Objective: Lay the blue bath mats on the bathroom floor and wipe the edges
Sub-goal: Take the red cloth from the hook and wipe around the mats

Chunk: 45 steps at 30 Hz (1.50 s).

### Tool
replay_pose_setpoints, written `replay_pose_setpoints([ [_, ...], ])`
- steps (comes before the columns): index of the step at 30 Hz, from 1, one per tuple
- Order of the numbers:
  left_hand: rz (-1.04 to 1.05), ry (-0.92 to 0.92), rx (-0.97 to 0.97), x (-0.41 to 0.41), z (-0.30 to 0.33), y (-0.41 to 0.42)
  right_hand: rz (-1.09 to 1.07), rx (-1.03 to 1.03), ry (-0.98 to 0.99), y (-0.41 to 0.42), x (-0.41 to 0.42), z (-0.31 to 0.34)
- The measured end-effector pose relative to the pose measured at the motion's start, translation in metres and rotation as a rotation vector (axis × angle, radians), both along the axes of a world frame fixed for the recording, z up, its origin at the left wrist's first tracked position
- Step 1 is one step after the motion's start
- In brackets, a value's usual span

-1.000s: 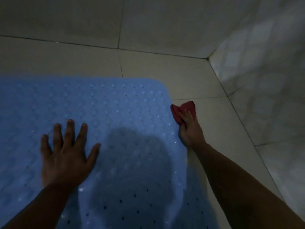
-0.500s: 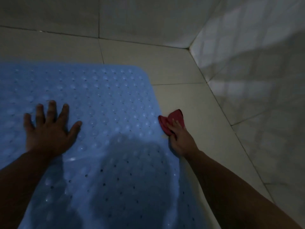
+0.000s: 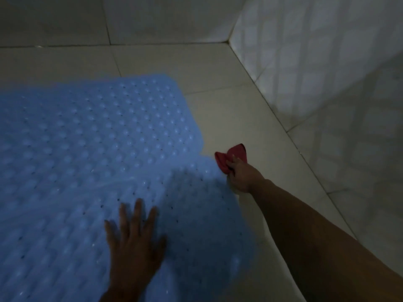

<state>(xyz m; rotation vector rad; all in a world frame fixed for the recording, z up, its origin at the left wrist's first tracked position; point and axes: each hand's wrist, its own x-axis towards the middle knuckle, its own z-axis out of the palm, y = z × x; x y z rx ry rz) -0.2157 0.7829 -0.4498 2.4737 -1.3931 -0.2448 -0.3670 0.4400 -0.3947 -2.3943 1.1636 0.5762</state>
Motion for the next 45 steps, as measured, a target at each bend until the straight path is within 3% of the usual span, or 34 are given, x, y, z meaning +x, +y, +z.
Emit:
replay_pose_setpoints([
  [5, -0.066, 0.032, 0.263, -0.025, -0.010, 0.021, -0.174, 0.035, 0.064, 0.029, -0.075, -0.008],
  [11, -0.048, 0.060, 0.408, -0.023, -0.004, 0.015, -0.283, 0.092, 0.148, 0.089, -0.151, -0.010],
  [15, 0.096, 0.270, 0.501, -0.047, 0.024, -0.014, -0.328, 0.132, 0.150, 0.156, -0.173, -0.016],
  [21, 0.238, 0.418, 0.526, -0.068, 0.035, -0.026, -0.307, 0.201, 0.216, 0.154, -0.182, -0.007],
  [26, 0.217, 0.411, 0.506, -0.067, 0.030, -0.031, -0.182, 0.090, 0.213, 0.158, -0.199, -0.014],
  [31, 0.239, 0.389, 0.390, -0.060, 0.039, -0.014, -0.253, 0.046, 0.277, 0.233, -0.217, -0.017],
  [34, 0.327, 0.357, 0.231, -0.060, 0.045, 0.018, -0.148, -0.026, 0.144, 0.305, -0.223, -0.027],
  [37, 0.594, 0.271, 0.321, -0.071, 0.041, 0.069, -0.074, -0.015, 0.137, 0.364, -0.202, -0.030],
  [40, 0.963, 0.404, 0.444, -0.082, 0.039, 0.117, 0.093, 0.037, 0.057, 0.407, -0.171, -0.022],
  [45, 0.893, 0.505, 0.433, -0.086, 0.036, 0.145, 0.469, 0.038, -0.077, 0.439, -0.153, -0.029],
])
